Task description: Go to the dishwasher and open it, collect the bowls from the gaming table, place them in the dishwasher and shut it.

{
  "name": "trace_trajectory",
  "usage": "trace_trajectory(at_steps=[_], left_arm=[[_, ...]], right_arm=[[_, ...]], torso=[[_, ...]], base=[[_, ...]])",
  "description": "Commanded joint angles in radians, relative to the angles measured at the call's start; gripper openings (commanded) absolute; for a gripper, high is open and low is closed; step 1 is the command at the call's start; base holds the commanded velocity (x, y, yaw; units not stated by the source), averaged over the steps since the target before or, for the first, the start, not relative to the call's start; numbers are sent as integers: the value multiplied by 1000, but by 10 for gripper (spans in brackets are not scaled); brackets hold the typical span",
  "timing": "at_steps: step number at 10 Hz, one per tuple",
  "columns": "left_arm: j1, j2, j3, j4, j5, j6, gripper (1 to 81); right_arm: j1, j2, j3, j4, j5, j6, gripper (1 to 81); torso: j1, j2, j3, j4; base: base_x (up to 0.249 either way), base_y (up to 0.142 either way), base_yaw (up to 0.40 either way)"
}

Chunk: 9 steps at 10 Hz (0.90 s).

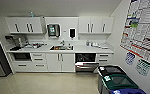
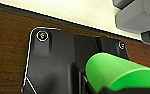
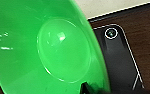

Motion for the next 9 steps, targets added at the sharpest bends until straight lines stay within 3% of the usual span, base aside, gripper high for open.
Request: trace_trajectory(at_steps=[1,9], left_arm=[[-46,-13,4,15,33,3,10],[-46,-14,4,15,33,3,10]], right_arm=[[37,9,12,-45,-73,-21,10],[39,10,12,-45,-75,-22,10]], torso=[[0,0,0,0],[0,0,0,0]], base=[[172,0,0],[148,0,0]])
